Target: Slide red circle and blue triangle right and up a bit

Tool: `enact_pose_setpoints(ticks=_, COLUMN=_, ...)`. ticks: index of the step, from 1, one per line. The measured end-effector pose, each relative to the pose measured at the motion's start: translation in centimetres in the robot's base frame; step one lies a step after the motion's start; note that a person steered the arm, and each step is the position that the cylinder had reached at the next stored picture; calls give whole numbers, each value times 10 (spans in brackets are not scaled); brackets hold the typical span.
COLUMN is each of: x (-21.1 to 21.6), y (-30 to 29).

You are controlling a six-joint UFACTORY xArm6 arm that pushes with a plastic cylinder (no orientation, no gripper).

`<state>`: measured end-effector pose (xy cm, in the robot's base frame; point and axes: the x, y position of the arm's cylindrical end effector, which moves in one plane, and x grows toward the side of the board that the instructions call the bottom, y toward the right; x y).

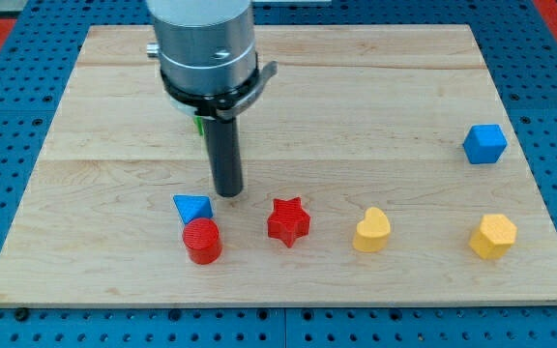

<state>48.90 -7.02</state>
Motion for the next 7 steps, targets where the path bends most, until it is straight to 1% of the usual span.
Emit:
enact_pose_setpoints(ticks=1, x=1, y=-51)
enact_pose_setpoints(ticks=2, x=13, y=-101)
enact_pose_setpoints(ticks=3, x=66, y=-98)
enact_pose_setpoints(ticks=4, x=76, y=-66)
enact_pose_setpoints(ticks=5, x=72, y=-62)
enact_pose_setpoints(ticks=6, x=71, y=-46)
enact_pose_setpoints(ticks=7, x=51, y=-24)
